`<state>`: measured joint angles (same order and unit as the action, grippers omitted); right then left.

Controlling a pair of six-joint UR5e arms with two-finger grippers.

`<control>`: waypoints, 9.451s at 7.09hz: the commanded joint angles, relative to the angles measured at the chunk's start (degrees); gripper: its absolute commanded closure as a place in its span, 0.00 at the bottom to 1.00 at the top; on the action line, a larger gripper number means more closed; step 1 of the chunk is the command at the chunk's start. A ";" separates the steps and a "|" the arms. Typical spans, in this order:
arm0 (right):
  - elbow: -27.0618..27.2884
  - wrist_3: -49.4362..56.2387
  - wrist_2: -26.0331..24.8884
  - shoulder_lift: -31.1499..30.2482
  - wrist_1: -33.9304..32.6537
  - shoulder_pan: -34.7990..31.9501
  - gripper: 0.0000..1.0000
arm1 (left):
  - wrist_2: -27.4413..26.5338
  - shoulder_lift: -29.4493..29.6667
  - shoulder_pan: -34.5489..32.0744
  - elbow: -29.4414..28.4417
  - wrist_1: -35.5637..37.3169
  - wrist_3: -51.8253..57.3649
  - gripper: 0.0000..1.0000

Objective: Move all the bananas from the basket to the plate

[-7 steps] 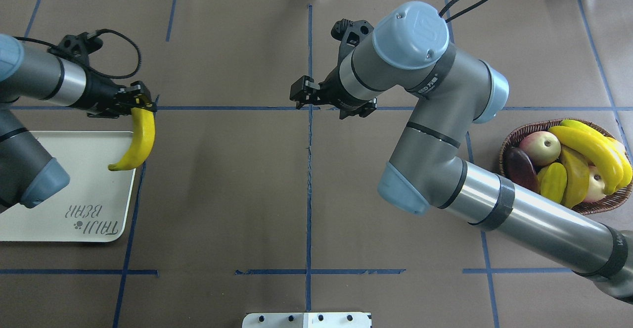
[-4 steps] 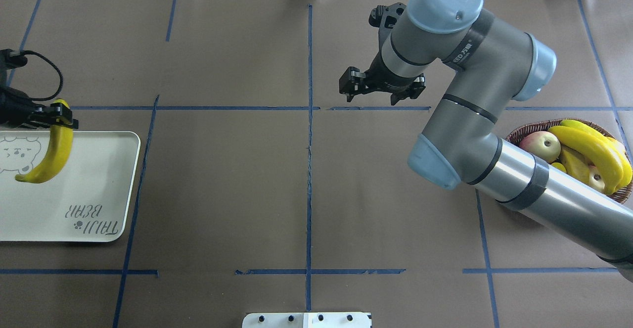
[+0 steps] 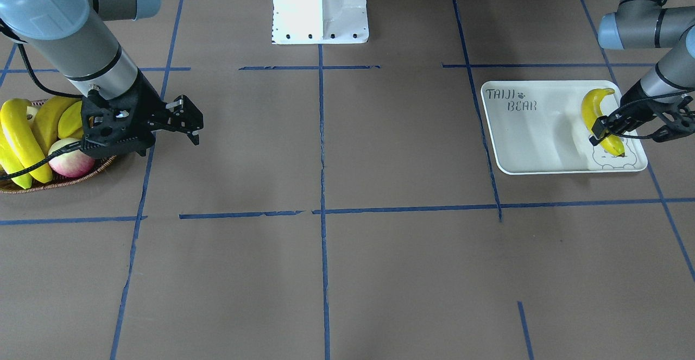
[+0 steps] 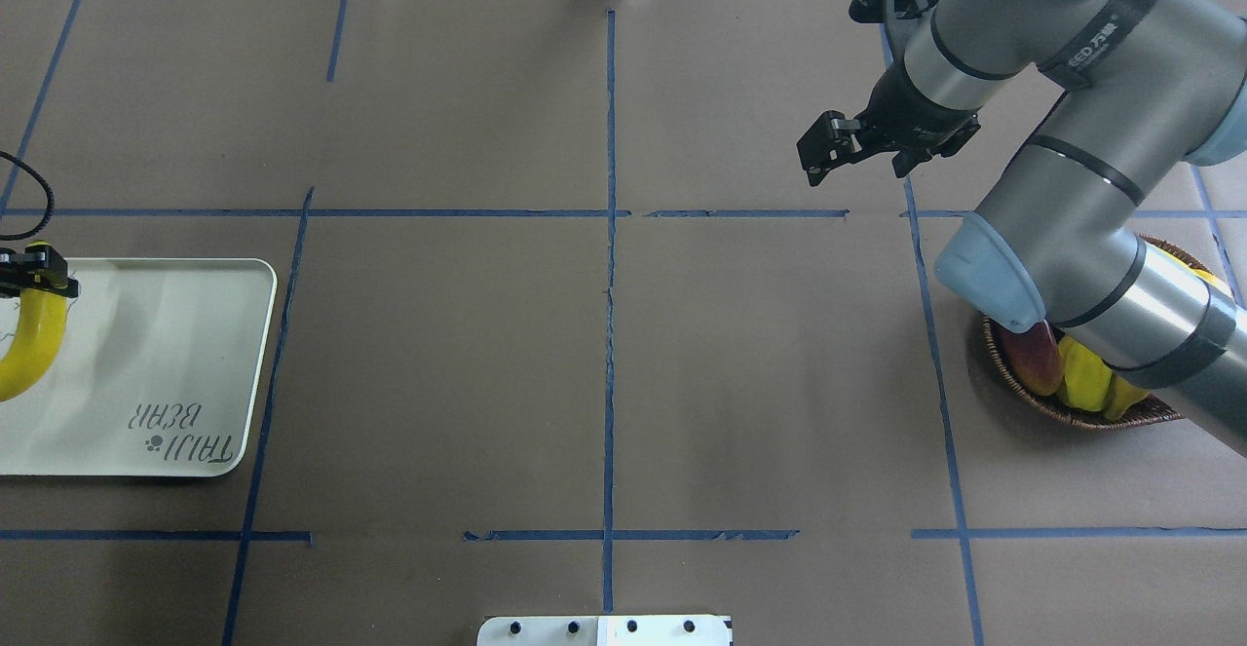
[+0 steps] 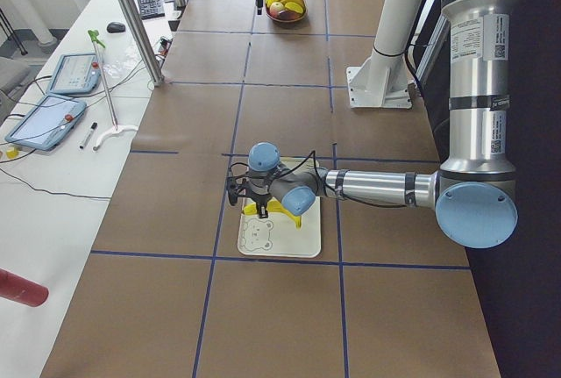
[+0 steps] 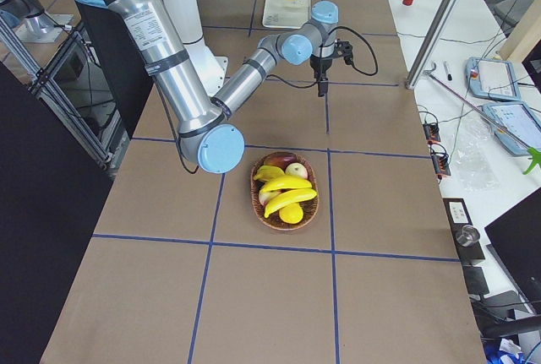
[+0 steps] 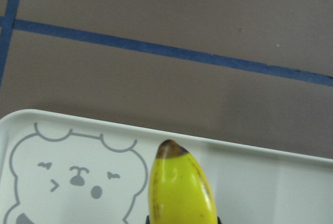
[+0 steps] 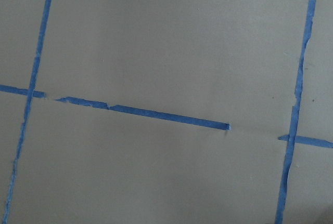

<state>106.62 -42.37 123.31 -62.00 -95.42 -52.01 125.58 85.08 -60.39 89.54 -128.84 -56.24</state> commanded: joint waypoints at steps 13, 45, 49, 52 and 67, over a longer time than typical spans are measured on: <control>5.71 21.47 0.18 -14.70 -0.12 -7.64 0.00 | 7.47 1.23 -10.18 7.01 10.14 14.40 0.00; 6.50 -15.21 -0.75 -8.33 14.78 4.34 0.84 | 10.21 8.52 -8.18 9.86 5.47 0.83 0.00; -1.12 -36.06 -9.38 -4.91 40.95 13.84 0.85 | 9.95 20.97 1.15 9.77 3.68 -24.56 0.00; -1.94 -42.61 -20.64 1.17 42.07 21.94 0.85 | 9.51 28.81 5.10 9.16 3.68 -38.91 0.00; -6.95 -45.52 -28.21 7.51 46.73 28.10 0.81 | -5.96 39.03 20.49 7.23 4.12 -51.34 0.19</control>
<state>99.59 -87.89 95.08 -54.52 -48.76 -24.06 119.68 123.95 -39.94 97.03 -124.78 -107.55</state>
